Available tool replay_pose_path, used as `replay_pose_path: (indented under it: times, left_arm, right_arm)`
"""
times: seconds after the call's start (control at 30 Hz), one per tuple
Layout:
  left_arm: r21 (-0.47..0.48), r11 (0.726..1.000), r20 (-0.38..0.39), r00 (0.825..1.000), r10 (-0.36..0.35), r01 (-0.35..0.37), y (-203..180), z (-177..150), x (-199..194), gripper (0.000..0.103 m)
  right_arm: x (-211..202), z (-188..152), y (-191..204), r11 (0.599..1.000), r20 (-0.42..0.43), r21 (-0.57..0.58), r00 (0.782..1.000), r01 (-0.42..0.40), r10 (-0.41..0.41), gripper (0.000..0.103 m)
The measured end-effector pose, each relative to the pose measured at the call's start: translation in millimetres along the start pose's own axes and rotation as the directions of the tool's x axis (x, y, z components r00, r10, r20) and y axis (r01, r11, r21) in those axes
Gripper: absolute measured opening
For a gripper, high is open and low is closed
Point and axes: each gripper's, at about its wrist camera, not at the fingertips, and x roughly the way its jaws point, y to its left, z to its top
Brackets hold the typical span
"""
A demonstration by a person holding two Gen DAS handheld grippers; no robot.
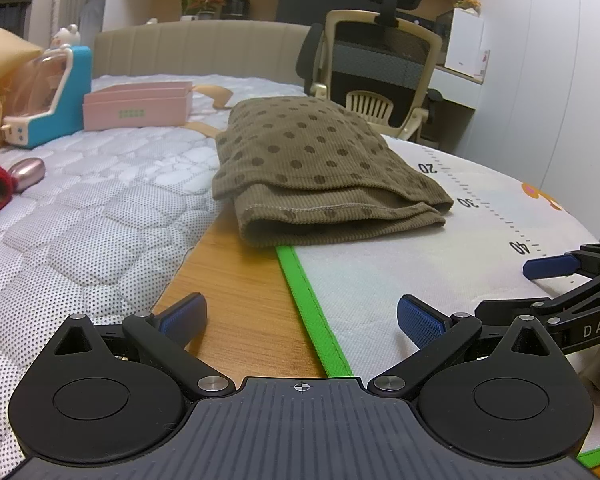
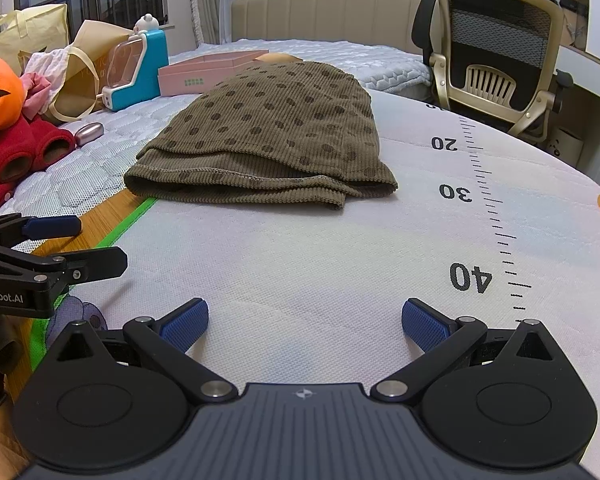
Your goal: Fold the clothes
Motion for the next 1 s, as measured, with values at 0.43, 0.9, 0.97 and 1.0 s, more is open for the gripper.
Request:
replay_pose_path:
  times: [0.43,0.9,0.97,1.0]
  left_arm:
    - [-0.003,1.000,0.002,1.000,-0.002,0.002,0.8,0.3,0.1,0.103]
    - [-0.005,1.000,0.004,1.000,-0.003,0.003,0.7,0.1,-0.1,0.103]
    - [-0.006,1.000,0.004,1.000,-0.003,0.003,0.6,0.0,-0.1,0.103]
    - [-0.006,1.000,0.004,1.000,-0.003,0.003,0.6,0.0,-0.1,0.103]
  right_arm:
    - [-0.4,0.0,0.7,1.000,0.002,0.006,1.000,-0.003,0.003,0.103]
    - [0.1,-0.3,-0.1,1.000,0.002,0.007,1.000,-0.004,0.004,0.103]
    - [0.1,-0.3,-0.4,1.000,0.002,0.007,1.000,-0.004,0.004,0.103]
    - [0.1,-0.3,-0.4,1.000,0.002,0.007,1.000,-0.004,0.004,0.103]
